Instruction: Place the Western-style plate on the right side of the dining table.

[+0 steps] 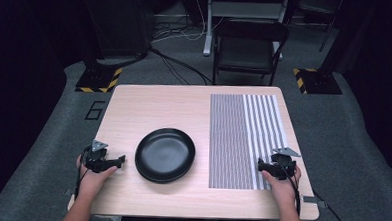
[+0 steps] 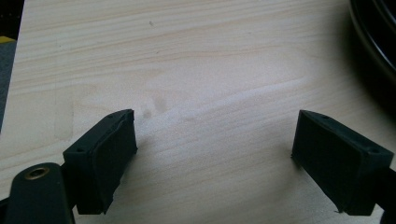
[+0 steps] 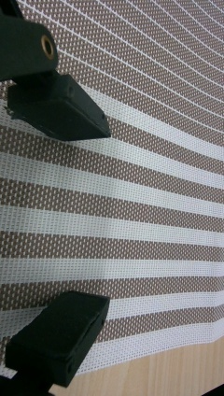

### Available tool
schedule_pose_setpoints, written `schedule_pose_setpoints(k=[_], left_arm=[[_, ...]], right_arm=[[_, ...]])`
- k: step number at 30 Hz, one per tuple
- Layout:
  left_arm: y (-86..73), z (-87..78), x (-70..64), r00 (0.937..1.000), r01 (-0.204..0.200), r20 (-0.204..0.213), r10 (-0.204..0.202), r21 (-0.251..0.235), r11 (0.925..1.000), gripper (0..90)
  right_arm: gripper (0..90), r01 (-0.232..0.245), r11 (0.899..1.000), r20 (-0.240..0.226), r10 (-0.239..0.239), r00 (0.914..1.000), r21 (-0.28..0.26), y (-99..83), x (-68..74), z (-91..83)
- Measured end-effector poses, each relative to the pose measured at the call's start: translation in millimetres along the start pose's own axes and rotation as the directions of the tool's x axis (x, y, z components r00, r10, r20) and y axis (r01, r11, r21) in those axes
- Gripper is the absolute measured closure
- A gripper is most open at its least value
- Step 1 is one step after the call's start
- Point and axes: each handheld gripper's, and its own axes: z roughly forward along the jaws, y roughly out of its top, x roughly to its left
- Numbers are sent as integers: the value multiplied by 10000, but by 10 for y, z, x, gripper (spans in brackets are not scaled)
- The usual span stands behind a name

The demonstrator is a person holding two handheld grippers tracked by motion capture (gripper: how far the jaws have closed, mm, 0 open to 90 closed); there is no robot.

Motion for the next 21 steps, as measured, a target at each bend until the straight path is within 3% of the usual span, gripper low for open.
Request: schedule_pose_setpoints(k=[9, 13, 15, 21], left_arm=[[-1, -7, 6, 10000, -1, 80, 1, -5, 10000, 144], [-2, -8, -3, 9999, 111, -45, -111, -28, 9999, 159], [-4, -11, -1, 9990, 350, -254, -355, -182, 9992, 193], [2, -5, 7, 9985, 417, -349, -424, -219, 9989, 228]], right_arm=[[155, 13, 10000, -20, -13, 10000, -8, -1, -5, -2], [159, 32, 10000, -44, -32, 10000, -53, -2, -9, -1], [160, 72, 10000, -63, -72, 10000, -4, 0, -10, -2], [161, 115, 9999, -90, -115, 9999, 1, 1, -15, -2]])
